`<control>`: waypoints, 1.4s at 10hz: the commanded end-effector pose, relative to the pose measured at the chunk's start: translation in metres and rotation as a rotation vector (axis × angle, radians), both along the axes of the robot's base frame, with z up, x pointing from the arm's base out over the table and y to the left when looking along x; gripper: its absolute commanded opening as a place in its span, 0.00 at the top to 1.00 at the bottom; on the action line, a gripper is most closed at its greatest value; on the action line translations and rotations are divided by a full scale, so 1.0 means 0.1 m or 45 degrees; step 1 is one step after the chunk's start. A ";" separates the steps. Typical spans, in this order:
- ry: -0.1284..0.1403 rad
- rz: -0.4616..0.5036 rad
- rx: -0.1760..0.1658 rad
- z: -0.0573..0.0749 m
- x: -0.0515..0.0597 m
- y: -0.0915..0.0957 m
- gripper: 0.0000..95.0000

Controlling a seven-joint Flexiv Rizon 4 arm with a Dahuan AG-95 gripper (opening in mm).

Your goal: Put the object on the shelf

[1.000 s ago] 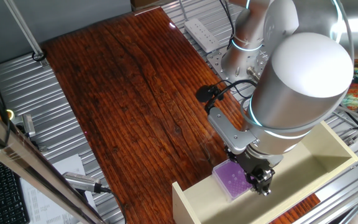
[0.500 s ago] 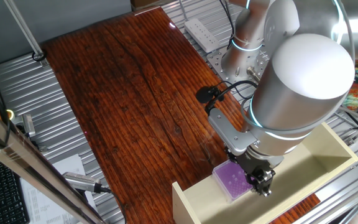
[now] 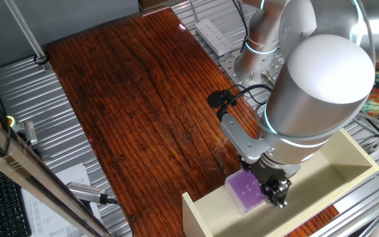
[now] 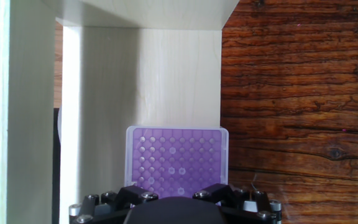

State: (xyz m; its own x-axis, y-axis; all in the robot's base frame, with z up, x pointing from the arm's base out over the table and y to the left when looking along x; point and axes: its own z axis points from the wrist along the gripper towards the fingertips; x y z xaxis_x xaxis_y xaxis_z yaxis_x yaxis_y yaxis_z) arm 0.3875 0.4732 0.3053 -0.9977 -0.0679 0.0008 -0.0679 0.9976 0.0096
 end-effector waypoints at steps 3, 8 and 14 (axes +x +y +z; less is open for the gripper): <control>0.002 -0.002 0.004 0.00 0.00 0.01 0.60; 0.004 -0.007 0.005 0.00 0.01 0.02 0.60; 0.006 0.008 0.003 0.00 0.01 0.02 0.20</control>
State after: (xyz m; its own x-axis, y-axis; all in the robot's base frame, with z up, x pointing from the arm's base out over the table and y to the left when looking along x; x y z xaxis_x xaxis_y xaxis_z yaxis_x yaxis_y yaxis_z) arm 0.3886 0.4749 0.3050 -0.9972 -0.0751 0.0047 -0.0750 0.9971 0.0125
